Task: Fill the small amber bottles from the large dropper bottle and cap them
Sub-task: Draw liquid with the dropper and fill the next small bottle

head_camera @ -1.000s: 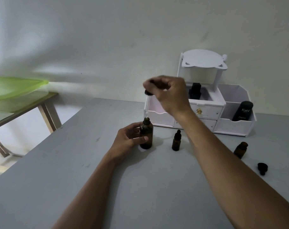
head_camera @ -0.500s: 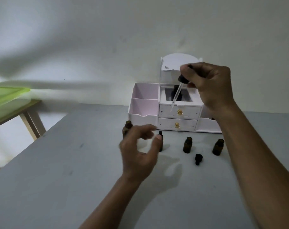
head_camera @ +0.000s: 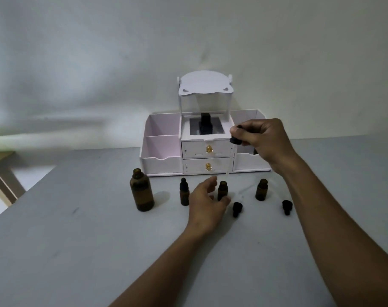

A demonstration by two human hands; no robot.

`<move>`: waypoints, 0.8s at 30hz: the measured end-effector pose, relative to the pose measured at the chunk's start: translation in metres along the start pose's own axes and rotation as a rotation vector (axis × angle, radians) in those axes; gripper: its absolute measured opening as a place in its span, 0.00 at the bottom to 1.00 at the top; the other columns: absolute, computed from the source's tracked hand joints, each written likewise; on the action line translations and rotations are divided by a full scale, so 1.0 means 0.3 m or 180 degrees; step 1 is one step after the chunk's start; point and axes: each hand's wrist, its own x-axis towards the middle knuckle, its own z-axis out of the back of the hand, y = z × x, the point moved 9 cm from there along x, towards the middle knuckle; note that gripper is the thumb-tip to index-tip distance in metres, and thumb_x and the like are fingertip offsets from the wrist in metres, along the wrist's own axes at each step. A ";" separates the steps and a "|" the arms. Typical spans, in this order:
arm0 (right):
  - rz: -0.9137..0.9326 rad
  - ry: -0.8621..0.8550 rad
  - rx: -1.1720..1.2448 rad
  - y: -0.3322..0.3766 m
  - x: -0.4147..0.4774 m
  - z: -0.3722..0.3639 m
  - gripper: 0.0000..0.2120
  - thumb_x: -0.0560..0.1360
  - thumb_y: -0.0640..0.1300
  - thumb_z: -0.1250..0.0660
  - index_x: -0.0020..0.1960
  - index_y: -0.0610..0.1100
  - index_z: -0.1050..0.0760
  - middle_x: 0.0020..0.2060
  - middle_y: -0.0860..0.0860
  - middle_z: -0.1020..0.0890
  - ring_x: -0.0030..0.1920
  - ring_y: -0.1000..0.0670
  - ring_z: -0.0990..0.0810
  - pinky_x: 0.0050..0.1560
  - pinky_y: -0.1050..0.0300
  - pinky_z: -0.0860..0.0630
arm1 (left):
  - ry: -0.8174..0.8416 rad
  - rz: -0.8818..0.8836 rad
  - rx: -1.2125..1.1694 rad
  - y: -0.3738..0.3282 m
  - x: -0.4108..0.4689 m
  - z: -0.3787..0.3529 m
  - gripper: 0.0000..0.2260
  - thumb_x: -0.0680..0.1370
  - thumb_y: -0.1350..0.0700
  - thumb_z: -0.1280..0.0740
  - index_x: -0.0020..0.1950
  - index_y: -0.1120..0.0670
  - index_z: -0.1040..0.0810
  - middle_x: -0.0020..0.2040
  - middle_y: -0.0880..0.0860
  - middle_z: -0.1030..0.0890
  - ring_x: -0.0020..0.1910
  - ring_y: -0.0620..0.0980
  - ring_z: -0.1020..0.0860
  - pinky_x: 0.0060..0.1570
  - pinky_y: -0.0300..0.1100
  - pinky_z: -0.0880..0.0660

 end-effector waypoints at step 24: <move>-0.0014 -0.0001 -0.0399 -0.065 0.004 -0.059 0.04 0.73 0.42 0.24 0.46 0.41 0.14 0.37 0.50 0.13 0.38 0.54 0.13 0.54 0.49 0.17 | -0.0038 -0.0042 -0.0092 -0.012 0.009 0.003 0.18 0.76 0.62 0.26 0.66 0.55 0.19 0.58 0.50 0.15 0.54 0.42 0.18 0.63 0.42 0.21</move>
